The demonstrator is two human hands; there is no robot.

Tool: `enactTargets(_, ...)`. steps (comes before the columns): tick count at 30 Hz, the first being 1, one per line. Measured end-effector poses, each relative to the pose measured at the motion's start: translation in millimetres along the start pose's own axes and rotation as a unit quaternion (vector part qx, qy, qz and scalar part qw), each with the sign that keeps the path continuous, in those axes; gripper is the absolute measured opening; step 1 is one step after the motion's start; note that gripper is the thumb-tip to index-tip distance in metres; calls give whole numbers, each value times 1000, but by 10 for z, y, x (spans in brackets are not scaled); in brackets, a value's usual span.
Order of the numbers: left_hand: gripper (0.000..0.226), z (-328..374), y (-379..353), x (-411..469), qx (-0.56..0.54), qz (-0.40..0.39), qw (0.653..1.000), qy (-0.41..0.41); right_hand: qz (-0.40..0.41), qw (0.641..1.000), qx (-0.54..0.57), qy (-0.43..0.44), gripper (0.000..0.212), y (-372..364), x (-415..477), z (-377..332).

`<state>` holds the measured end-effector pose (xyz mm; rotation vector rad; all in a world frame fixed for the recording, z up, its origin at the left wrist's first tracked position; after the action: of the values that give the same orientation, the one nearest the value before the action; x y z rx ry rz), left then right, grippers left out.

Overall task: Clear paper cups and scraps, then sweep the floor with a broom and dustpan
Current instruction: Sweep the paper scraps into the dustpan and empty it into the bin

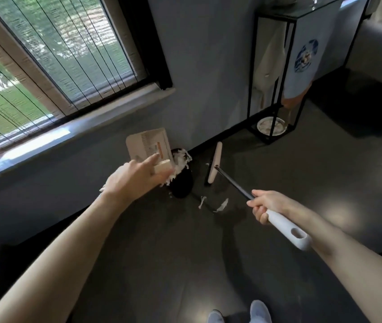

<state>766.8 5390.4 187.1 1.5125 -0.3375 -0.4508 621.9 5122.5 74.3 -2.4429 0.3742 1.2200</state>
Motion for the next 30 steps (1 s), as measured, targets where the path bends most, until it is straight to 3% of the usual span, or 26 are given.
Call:
enactTargets(2, 91, -122, 248, -178, -99, 62, 993, 34, -3, 1000, -6, 6, 61, 9, -33, -69)
enactTargets(6, 55, -371, 433, -413, -248, 197, 943, 98, -9, 1000, -28, 8, 60, 28, -29, -188)
enactTargets(10, 34, -520, 282, -594, -324, 239, 897, 182, -12, 999, -49, 5, 61, 113, 51, -236)
enactTargets(12, 39, -552, 118, -681, -336, 253, 880, 220, -16, 998, -53, 0, 61, 173, 116, -241)
enactTargets(16, 55, -594, -387, -796, -375, 244, 847, 288, -23, 998, -60, -21, 60, 287, 291, -227)
enactTargets(19, 39, -537, -817, -790, -416, 212, 823, 324, -24, 997, -66, -37, 60, 318, 411, -184)
enactTargets(21, 34, -448, -1100, -718, -432, 179, 821, 328, -19, 996, -72, -42, 61, 296, 498, -162)
enactTargets(25, 69, -225, -1548, -432, -442, 120, 838, 296, -18, 996, -51, -68, 61, 207, 700, -196)
enactTargets(27, 68, -125, -1710, -287, -444, 106, 841, 290, -14, 996, -52, -77, 60, 170, 792, -255)
enactTargets(30, 58, -49, -1934, -142, -481, 105, 818, 299, -21, 994, -60, -89, 59, 167, 968, -359)
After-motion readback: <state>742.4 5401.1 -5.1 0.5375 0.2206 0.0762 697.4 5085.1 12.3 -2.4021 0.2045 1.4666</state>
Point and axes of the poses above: each hand's wrist, its own x-axis towards the middle knuckle, its own y-axis out of the back of the hand, z = x × y, the point moved 2 cm from there along x, towards the middle knuckle, and after that the axes turned 1 degree about -y, right-handed, at the moved point
